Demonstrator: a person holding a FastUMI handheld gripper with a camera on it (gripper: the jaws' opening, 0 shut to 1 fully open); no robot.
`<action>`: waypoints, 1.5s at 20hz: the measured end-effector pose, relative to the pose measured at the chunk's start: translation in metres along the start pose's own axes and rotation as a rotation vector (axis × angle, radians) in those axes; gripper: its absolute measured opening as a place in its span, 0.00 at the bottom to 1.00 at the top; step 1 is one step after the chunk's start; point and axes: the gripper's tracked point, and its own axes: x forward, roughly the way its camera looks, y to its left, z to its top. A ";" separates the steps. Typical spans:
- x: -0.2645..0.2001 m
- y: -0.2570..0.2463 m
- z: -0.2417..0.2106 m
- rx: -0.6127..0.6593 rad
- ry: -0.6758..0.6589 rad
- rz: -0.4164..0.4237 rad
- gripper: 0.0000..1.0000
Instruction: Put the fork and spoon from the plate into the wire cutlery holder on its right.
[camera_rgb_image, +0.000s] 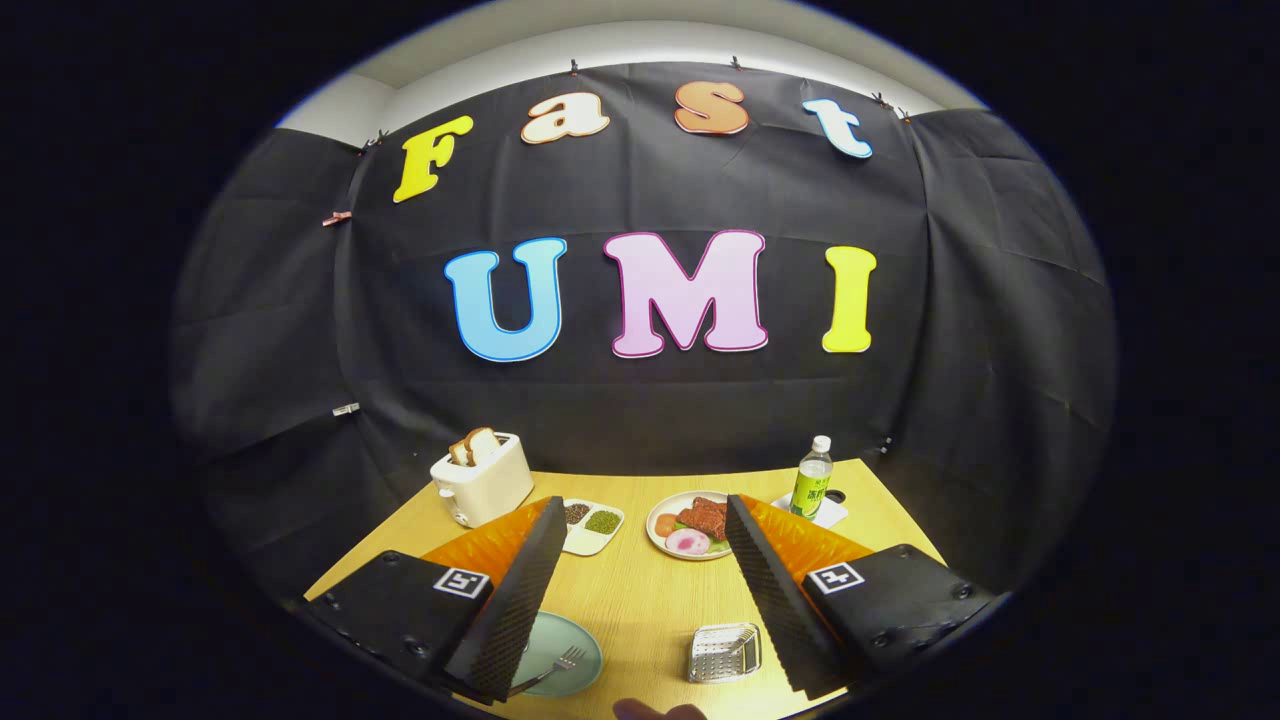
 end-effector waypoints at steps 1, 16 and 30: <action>0.000 0.001 -0.001 0.003 0.004 0.002 0.99; 0.010 0.072 -0.097 0.045 0.319 0.131 0.99; 0.001 0.129 -0.304 -0.090 0.868 0.148 0.99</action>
